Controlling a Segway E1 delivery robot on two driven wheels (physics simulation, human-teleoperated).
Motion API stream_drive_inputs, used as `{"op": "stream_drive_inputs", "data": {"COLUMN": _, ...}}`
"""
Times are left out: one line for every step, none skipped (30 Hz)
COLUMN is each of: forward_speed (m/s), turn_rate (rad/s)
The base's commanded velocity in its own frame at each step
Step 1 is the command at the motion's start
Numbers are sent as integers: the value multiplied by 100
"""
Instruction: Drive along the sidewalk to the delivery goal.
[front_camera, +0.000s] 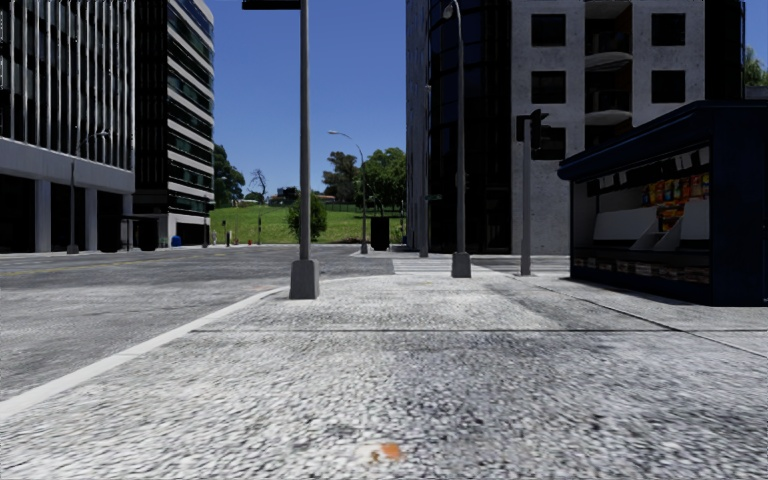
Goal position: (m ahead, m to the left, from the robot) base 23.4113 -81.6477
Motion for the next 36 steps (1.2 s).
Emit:
{"op": "stream_drive_inputs", "data": {"forward_speed": 200, "turn_rate": 0}}
{"op": "stream_drive_inputs", "data": {"forward_speed": 200, "turn_rate": 0}}
{"op": "stream_drive_inputs", "data": {"forward_speed": 200, "turn_rate": 0}}
{"op": "stream_drive_inputs", "data": {"forward_speed": 200, "turn_rate": 0}}
{"op": "stream_drive_inputs", "data": {"forward_speed": 200, "turn_rate": 0}}
{"op": "stream_drive_inputs", "data": {"forward_speed": 200, "turn_rate": 0}}
{"op": "stream_drive_inputs", "data": {"forward_speed": 200, "turn_rate": -5}}
{"op": "stream_drive_inputs", "data": {"forward_speed": 200, "turn_rate": -59}}
{"op": "stream_drive_inputs", "data": {"forward_speed": 200, "turn_rate": -76}}
{"op": "stream_drive_inputs", "data": {"forward_speed": 200, "turn_rate": -83}}
{"op": "stream_drive_inputs", "data": {"forward_speed": 200, "turn_rate": -84}}
{"op": "stream_drive_inputs", "data": {"forward_speed": 200, "turn_rate": -85}}
{"op": "stream_drive_inputs", "data": {"forward_speed": 200, "turn_rate": -85}}
{"op": "stream_drive_inputs", "data": {"forward_speed": 200, "turn_rate": -71}}
{"op": "stream_drive_inputs", "data": {"forward_speed": 200, "turn_rate": -71}}
{"op": "stream_drive_inputs", "data": {"forward_speed": 200, "turn_rate": -18}}
{"op": "stream_drive_inputs", "data": {"forward_speed": 200, "turn_rate": -5}}
{"op": "stream_drive_inputs", "data": {"forward_speed": 200, "turn_rate": -2}}
{"op": "stream_drive_inputs", "data": {"forward_speed": 200, "turn_rate": -1}}
{"op": "stream_drive_inputs", "data": {"forward_speed": 200, "turn_rate": -1}}
{"op": "stream_drive_inputs", "data": {"forward_speed": 200, "turn_rate": 0}}
{"op": "stream_drive_inputs", "data": {"forward_speed": 200, "turn_rate": 0}}
{"op": "stream_drive_inputs", "data": {"forward_speed": 200, "turn_rate": -8}}
{"op": "stream_drive_inputs", "data": {"forward_speed": 200, "turn_rate": -54}}
{"op": "stream_drive_inputs", "data": {"forward_speed": 200, "turn_rate": -101}}
{"op": "stream_drive_inputs", "data": {"forward_speed": 200, "turn_rate": -113}}
{"op": "stream_drive_inputs", "data": {"forward_speed": 200, "turn_rate": -120}}
{"op": "stream_drive_inputs", "data": {"forward_speed": 200, "turn_rate": -120}}
{"op": "stream_drive_inputs", "data": {"forward_speed": 200, "turn_rate": -120}}
{"op": "stream_drive_inputs", "data": {"forward_speed": 200, "turn_rate": -120}}
{"op": "stream_drive_inputs", "data": {"forward_speed": 200, "turn_rate": -120}}
{"op": "stream_drive_inputs", "data": {"forward_speed": 200, "turn_rate": -120}}
{"op": "stream_drive_inputs", "data": {"forward_speed": 200, "turn_rate": -120}}
{"op": "stream_drive_inputs", "data": {"forward_speed": 200, "turn_rate": -120}}
{"op": "stream_drive_inputs", "data": {"forward_speed": 200, "turn_rate": -120}}
{"op": "stream_drive_inputs", "data": {"forward_speed": 200, "turn_rate": -120}}
